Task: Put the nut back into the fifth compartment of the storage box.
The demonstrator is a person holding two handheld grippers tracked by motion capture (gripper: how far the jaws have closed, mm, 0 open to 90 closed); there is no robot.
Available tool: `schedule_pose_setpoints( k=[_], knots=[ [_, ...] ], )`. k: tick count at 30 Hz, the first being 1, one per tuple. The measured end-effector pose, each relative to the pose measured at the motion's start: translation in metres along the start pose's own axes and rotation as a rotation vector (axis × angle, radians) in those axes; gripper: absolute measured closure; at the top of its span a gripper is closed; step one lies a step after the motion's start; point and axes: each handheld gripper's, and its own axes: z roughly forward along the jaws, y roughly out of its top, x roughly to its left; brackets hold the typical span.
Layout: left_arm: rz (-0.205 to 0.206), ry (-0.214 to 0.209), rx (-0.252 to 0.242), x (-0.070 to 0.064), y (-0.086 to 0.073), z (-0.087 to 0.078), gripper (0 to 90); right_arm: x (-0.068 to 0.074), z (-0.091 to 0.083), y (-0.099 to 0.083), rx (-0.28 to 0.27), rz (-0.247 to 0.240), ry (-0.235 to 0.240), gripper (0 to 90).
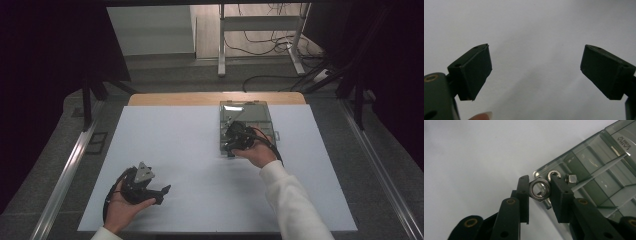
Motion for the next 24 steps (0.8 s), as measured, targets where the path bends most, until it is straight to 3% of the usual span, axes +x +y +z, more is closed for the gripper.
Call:
schedule_pose_setpoints(
  k=[24],
  knots=[
    [0.004,-0.001,-0.001,0.0,0.0,0.0,10.6,-0.022,0.017,0.008,0.036,0.038,-0.051,70.2]
  ],
)
